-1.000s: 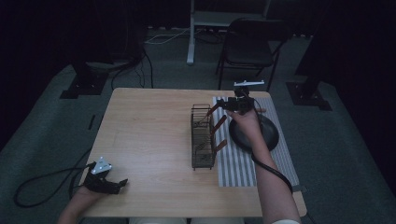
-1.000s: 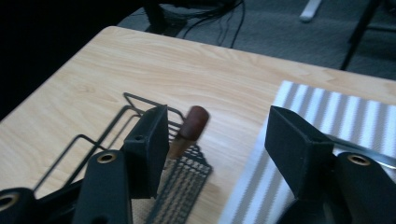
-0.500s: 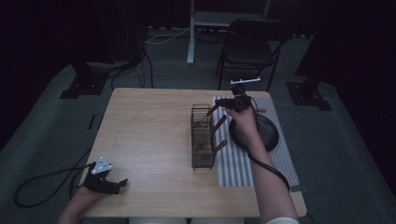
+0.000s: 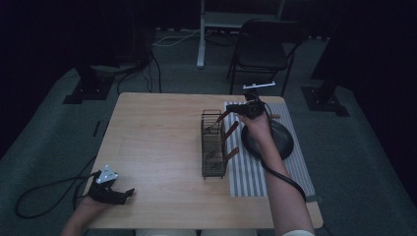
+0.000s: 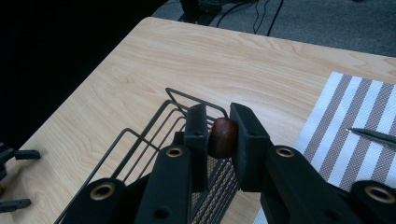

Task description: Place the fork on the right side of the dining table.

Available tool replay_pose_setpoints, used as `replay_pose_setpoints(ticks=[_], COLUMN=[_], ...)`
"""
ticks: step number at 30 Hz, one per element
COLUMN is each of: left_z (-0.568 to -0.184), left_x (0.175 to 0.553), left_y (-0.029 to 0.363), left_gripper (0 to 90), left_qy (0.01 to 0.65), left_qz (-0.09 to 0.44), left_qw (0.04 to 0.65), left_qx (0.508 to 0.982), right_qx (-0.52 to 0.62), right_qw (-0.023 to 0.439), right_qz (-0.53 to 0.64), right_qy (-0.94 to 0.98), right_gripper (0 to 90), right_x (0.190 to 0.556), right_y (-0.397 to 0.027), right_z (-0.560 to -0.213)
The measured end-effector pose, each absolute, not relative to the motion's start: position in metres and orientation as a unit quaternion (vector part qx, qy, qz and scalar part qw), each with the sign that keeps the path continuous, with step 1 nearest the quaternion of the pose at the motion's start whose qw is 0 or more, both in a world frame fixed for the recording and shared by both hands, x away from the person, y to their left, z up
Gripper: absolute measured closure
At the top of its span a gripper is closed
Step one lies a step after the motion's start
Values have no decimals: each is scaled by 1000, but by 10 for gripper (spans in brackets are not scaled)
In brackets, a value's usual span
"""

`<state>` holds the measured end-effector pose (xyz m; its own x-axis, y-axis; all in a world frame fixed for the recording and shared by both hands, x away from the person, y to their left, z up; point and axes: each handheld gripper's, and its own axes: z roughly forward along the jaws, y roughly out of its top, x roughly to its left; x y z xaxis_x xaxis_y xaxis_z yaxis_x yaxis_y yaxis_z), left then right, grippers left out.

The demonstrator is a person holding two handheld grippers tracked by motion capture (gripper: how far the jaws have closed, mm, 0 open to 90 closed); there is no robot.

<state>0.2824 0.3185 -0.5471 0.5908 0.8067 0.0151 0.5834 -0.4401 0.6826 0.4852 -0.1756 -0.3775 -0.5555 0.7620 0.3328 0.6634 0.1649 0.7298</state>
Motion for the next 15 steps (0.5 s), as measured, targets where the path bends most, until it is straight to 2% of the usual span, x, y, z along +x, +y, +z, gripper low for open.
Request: replay_pose_setpoints(ticks=[15], left_z=[-547], left_x=[282], left_y=[318], left_gripper=[0], left_qy=[418], left_qz=[172], left_qw=[324], left_qx=[831], right_qx=[464], right_qw=[63], right_qz=[462], right_qy=[753], right_gripper=[810], right_x=[471], right_y=[-183], right_z=[-364])
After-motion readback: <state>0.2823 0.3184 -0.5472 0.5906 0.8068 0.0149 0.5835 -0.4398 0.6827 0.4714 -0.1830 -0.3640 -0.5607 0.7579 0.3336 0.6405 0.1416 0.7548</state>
